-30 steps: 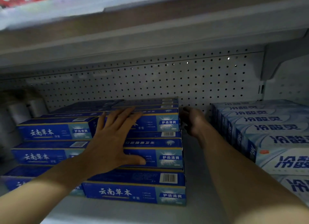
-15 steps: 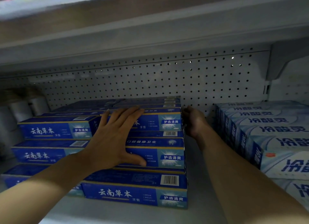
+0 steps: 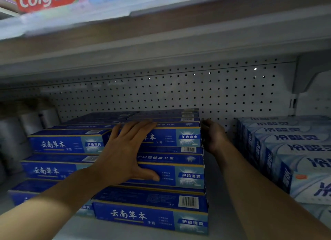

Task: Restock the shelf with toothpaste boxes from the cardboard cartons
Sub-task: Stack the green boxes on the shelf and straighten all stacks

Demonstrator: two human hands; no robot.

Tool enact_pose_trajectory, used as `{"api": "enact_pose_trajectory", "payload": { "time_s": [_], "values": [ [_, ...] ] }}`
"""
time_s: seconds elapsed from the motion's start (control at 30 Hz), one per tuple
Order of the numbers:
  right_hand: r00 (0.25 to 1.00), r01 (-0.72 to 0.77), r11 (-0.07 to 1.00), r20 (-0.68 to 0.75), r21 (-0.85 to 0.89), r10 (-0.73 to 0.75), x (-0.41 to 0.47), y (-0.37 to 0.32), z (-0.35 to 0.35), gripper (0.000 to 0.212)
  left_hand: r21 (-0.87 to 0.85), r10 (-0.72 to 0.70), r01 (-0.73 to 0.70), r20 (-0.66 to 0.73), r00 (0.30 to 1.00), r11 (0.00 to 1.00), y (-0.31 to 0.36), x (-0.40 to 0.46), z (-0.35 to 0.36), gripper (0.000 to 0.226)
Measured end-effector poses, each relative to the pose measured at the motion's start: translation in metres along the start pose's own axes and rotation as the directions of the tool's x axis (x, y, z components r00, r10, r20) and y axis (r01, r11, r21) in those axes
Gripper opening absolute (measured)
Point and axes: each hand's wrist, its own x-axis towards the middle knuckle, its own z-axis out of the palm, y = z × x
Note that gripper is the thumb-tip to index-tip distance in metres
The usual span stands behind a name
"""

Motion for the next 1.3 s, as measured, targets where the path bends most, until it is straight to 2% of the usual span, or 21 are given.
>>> {"api": "enact_pose_trajectory", "payload": {
  "time_s": [0.23, 0.43, 0.5, 0.63, 0.7, 0.77, 0.87, 0.93, 1.13, 1.3],
  "values": [
    [1.000, -0.006, 1.000, 0.004, 0.000, 0.006, 0.004, -0.004, 0.003, 0.027, -0.027, -0.014, 0.015, 0.015, 1.000, 1.000, 0.001, -0.004, -0.002, 0.119],
    [0.999, 0.024, 0.999, 0.025, -0.037, -0.023, 0.005, -0.006, 0.001, 0.033, -0.048, -0.005, 0.002, -0.049, 0.999, 0.999, 0.001, -0.008, -0.001, 0.112],
    [1.000, 0.018, 0.999, 0.015, -0.052, -0.017, 0.009, -0.006, -0.001, 0.028, -0.061, -0.007, 0.003, -0.062, 0.998, 0.998, 0.002, -0.008, 0.000, 0.110],
    [1.000, 0.025, 0.991, 0.011, -0.131, -0.024, 0.014, -0.008, -0.001, 0.030, -0.118, 0.000, -0.014, -0.119, 0.993, 0.993, 0.005, -0.005, 0.000, 0.092],
    [0.999, 0.038, 0.989, 0.027, -0.145, -0.034, 0.016, -0.010, 0.001, 0.032, -0.206, -0.060, 0.028, -0.152, 0.987, 0.978, 0.005, -0.002, -0.002, 0.087],
    [0.998, 0.045, 0.986, 0.056, -0.162, -0.036, 0.018, -0.011, 0.004, 0.040, -0.243, -0.105, 0.067, -0.146, 0.984, 0.968, 0.004, 0.005, -0.006, 0.089],
    [0.995, 0.046, 0.985, 0.096, -0.166, -0.031, 0.025, -0.009, 0.006, 0.047, -0.095, -0.045, 0.033, -0.127, 0.991, 0.995, -0.001, 0.014, -0.007, 0.084],
    [0.995, 0.055, 0.983, 0.087, -0.173, -0.040, 0.027, -0.008, 0.007, 0.048, -0.062, -0.047, 0.041, -0.091, 0.995, 0.997, -0.003, 0.019, -0.009, 0.079],
    [0.993, 0.100, 0.958, 0.091, -0.270, -0.078, 0.030, -0.013, 0.003, 0.047, -0.091, -0.123, 0.120, -0.030, 0.992, 0.989, -0.004, 0.027, -0.009, 0.085],
    [0.980, 0.121, 0.949, 0.184, -0.291, -0.069, 0.024, -0.014, 0.006, 0.047, -0.126, -0.142, 0.143, 0.018, 0.990, 0.982, -0.005, 0.031, -0.009, 0.075]
  ]
}}
